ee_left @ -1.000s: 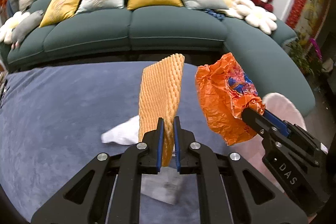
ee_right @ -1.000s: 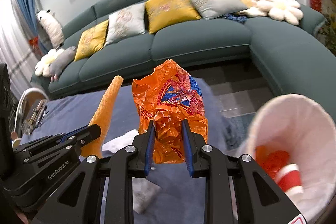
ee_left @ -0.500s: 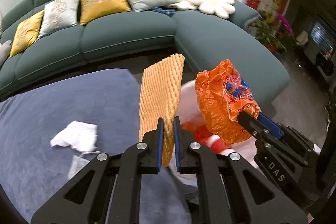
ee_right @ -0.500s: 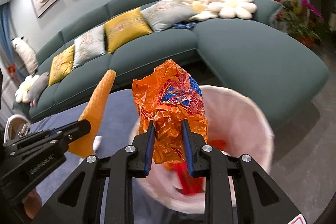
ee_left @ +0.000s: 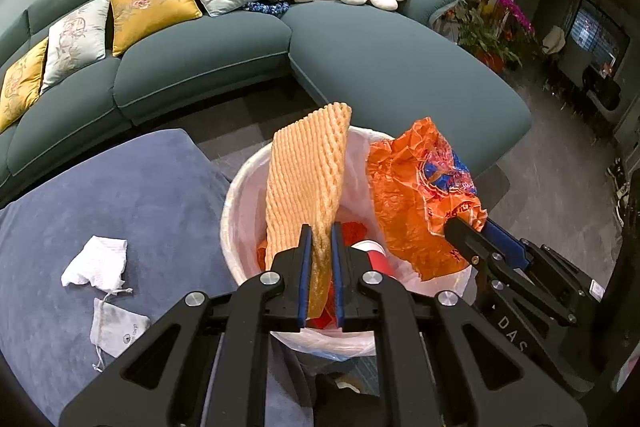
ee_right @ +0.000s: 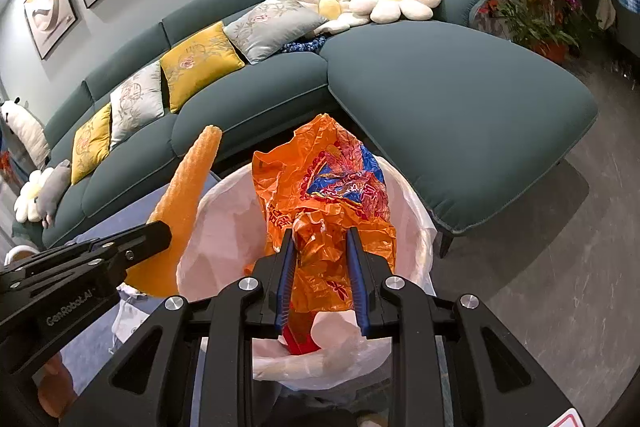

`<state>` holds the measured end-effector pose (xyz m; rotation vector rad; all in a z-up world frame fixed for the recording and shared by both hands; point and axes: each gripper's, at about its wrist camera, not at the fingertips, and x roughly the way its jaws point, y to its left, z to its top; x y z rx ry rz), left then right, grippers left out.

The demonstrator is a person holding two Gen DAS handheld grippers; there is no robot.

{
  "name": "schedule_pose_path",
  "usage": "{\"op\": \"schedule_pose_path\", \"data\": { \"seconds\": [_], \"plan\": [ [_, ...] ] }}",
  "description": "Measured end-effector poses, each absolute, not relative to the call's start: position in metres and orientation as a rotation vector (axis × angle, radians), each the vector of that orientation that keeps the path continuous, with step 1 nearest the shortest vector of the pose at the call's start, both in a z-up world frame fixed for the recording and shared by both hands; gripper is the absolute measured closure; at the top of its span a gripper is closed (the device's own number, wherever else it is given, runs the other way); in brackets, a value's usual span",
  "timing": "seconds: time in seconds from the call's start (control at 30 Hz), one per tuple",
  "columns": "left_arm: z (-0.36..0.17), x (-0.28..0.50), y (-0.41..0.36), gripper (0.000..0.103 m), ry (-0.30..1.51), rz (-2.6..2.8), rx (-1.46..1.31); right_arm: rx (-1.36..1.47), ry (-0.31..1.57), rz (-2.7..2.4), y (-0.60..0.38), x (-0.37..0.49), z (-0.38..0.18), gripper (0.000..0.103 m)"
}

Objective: Collect trash
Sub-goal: 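Carry foam net and orange bag over the wastebasket and open both tools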

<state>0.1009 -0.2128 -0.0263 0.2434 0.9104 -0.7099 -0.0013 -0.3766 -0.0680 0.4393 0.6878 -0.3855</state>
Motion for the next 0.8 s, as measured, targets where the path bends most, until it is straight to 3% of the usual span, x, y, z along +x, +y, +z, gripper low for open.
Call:
{"op": "schedule_pose_path", "data": {
  "seconds": [0.33,0.43,0.5,0.53,0.57,0.8],
  "plan": [
    [-0.036,0.101,-0.221,0.094,0.932,-0.704,0.257,0.453,0.693,-0.38,-0.379,0.002,-0.073,0.079],
    [-0.038,0.102,-0.22,0.091,0.942,-0.695,0.247,0.453,0.699,-0.375,-0.379,0.003,-0.074,0.073],
    [-0.039,0.103,-0.217,0.081,0.94,-0.673,0.24,0.447,0.695,-0.389,-0.376,0.001,-0.073,0.064],
    [-0.039,0.103,-0.215,0.07,0.938,-0.669,0.232,0.447,0.689,-0.392,-0.376,0.001,-0.073,0.06],
    [-0.039,0.104,-0.213,0.065,0.937,-0.66,0.225,0.447,0.685,-0.393,-0.375,0.001,-0.072,0.06],
    [-0.04,0.109,-0.203,0.063,0.947,-0.636,0.207,0.437,0.681,-0.396,-0.37,0.002,-0.068,0.06]
  ]
}}
